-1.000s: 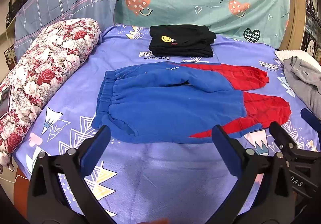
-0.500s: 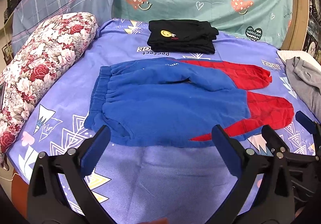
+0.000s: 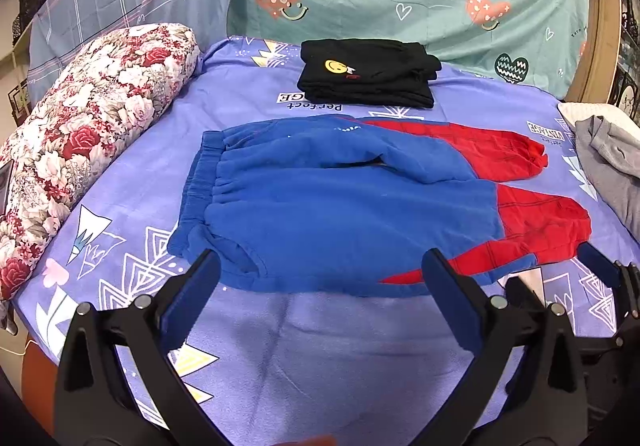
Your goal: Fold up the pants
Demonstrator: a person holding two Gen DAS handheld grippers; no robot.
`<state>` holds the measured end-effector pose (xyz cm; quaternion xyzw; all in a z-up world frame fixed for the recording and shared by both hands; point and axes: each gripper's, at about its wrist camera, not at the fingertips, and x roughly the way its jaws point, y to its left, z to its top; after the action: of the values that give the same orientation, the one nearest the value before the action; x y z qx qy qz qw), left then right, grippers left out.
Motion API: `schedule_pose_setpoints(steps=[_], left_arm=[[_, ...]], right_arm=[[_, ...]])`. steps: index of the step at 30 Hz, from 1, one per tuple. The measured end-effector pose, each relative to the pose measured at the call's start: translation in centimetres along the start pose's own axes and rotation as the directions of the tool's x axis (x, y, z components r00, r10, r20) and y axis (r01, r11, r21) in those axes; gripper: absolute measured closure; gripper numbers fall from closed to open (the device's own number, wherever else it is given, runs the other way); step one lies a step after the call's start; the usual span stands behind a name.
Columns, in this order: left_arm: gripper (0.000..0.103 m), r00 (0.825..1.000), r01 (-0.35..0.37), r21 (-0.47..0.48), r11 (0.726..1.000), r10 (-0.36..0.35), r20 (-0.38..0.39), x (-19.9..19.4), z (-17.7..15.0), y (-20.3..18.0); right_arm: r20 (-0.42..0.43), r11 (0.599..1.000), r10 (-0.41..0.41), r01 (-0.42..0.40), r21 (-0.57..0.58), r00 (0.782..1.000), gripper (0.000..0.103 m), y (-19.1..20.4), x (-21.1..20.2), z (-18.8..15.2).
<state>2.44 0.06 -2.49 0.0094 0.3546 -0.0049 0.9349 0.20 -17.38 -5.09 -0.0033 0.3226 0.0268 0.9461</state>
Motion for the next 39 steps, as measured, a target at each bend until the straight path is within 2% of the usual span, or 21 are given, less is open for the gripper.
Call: schedule_pose_setpoints(steps=[39], left_arm=[[0.002,1.000,0.006,0.021,1.000,-0.006,-0.002,-0.67,-0.15,-0.96]], right_arm=[[-0.002,1.000,0.013,-0.013,0.000,1.000,0.001,-0.13,-0.34,-0.34]])
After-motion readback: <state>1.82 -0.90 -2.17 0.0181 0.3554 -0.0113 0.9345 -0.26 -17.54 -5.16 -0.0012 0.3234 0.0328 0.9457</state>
